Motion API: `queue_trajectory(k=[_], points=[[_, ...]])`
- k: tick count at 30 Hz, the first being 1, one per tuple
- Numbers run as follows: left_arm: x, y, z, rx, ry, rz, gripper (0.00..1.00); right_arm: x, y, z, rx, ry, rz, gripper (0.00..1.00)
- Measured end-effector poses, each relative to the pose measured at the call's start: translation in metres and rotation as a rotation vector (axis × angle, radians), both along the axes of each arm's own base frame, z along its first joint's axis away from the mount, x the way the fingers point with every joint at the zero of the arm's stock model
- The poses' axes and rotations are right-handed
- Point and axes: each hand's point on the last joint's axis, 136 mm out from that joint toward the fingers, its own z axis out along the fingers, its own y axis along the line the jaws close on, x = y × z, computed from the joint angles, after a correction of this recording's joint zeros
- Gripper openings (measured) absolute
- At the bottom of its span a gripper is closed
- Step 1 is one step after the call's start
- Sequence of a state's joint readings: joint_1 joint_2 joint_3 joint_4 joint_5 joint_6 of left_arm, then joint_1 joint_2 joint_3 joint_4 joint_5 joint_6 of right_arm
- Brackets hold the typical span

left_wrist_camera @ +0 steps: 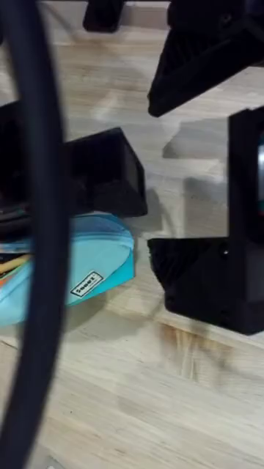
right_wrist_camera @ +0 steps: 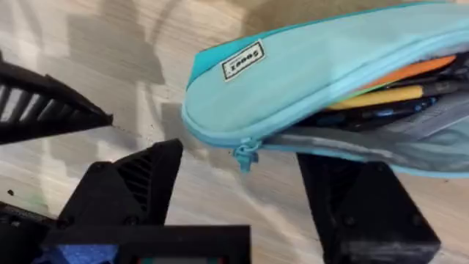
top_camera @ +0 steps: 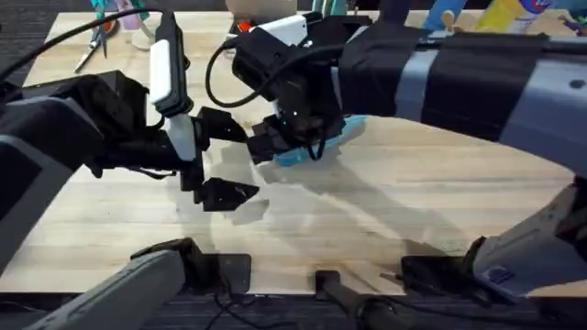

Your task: Unzip the bag, pick up the pens from the table one at a time and place them inside, then zip the bag closed.

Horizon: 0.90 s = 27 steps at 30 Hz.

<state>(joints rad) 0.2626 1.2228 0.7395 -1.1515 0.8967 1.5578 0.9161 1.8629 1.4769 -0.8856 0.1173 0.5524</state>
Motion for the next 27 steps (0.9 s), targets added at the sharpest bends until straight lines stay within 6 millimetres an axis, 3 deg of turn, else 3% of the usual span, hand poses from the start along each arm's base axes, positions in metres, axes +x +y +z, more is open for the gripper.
queue_trajectory(k=[4,20,27], points=[[0.000,0.000,0.000,0.000,0.000,0.000,0.995,0.001,-0.001,0.000,-0.005,-0.006,-0.002,0.905],[0.000,0.000,0.000,0.000,0.000,0.000,0.995,0.012,-0.004,0.003,-0.026,-0.067,-0.016,0.829],[0.000,0.000,0.000,0.000,0.000,0.000,0.995,0.013,-0.002,0.003,-0.020,-0.072,-0.013,0.632]])
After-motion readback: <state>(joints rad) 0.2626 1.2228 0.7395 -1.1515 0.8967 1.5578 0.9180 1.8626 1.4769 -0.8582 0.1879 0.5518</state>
